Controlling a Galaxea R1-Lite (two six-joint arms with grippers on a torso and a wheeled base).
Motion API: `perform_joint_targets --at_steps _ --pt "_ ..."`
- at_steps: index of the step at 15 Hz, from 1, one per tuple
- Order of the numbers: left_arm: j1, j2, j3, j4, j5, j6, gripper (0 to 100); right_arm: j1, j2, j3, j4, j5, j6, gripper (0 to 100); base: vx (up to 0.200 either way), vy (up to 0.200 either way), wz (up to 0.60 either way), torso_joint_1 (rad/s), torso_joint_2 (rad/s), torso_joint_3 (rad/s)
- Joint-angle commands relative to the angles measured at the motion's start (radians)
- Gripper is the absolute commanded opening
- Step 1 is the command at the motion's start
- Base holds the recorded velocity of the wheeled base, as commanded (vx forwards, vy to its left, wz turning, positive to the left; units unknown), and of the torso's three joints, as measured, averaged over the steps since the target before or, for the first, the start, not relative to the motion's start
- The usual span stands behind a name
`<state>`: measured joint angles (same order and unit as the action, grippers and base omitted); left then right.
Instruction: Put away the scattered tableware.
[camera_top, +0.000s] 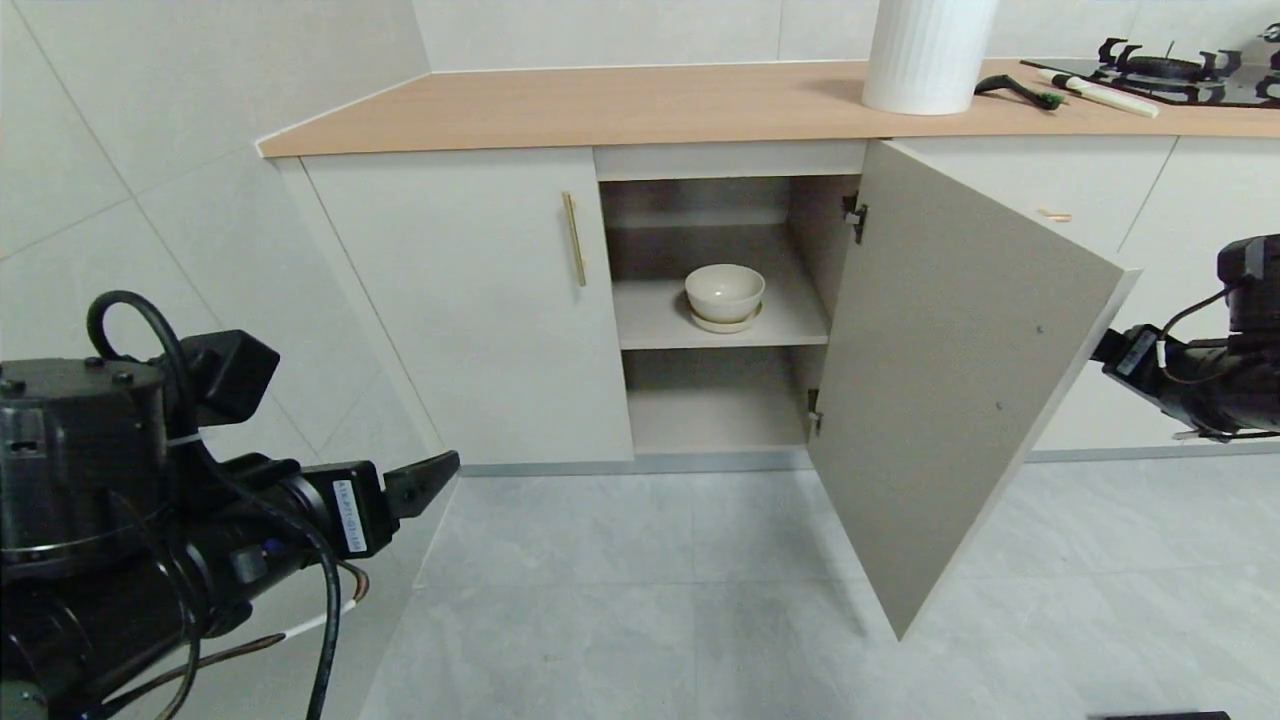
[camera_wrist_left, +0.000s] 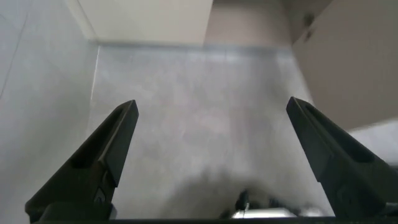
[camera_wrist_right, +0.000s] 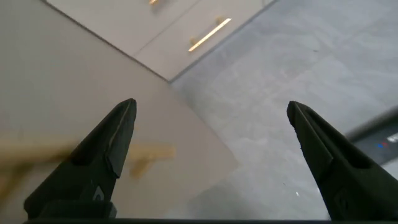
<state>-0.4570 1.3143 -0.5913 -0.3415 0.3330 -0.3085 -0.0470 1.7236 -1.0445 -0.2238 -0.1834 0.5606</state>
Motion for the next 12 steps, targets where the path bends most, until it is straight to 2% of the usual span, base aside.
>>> perform_joint_targets --at_steps 1,3,5,6,7,8,9,12 --pt "0.012 0.034 -0.001 -0.047 -0.006 0.0 100 0.024 0.065 -0.035 -0.003 0.005 0.001 100 0.0 0.0 0.0 0.0 0.0 0.0" --pt "0.018 0.048 0.001 -0.117 -0.025 0.005 100 0.092 0.082 -0.054 -0.002 0.041 0.001 100 0.0 0.0 0.0 0.0 0.0 0.0" --pt "0.018 0.042 -0.005 -0.122 -0.042 0.017 100 0.168 0.099 -0.068 -0.002 0.064 0.002 100 0.0 0.0 0.0 0.0 0.0 0.0" --pt "0.02 0.037 -0.018 -0.119 -0.052 0.045 100 0.245 0.131 -0.091 -0.002 0.064 0.001 100 0.0 0.0 0.0 0.0 0.0 0.0" --pt "0.018 0.036 -0.019 -0.116 -0.054 0.065 100 0.296 0.152 -0.114 -0.002 0.064 0.002 100 0.0 0.0 0.0 0.0 0.0 0.0" --pt "0.018 0.034 -0.013 -0.116 -0.054 0.098 100 0.352 0.175 -0.131 -0.003 0.064 0.002 100 0.0 0.0 0.0 0.0 0.0 0.0" --pt "0.018 0.03 -0.009 -0.114 -0.052 0.115 100 0.388 0.192 -0.146 -0.003 0.064 0.005 100 0.0 0.0 0.0 0.0 0.0 0.0" --pt "0.018 0.002 0.007 -0.099 -0.052 0.117 100 0.473 0.231 -0.169 -0.019 0.067 0.048 100 0.0 0.0 0.0 0.0 0.0 0.0"
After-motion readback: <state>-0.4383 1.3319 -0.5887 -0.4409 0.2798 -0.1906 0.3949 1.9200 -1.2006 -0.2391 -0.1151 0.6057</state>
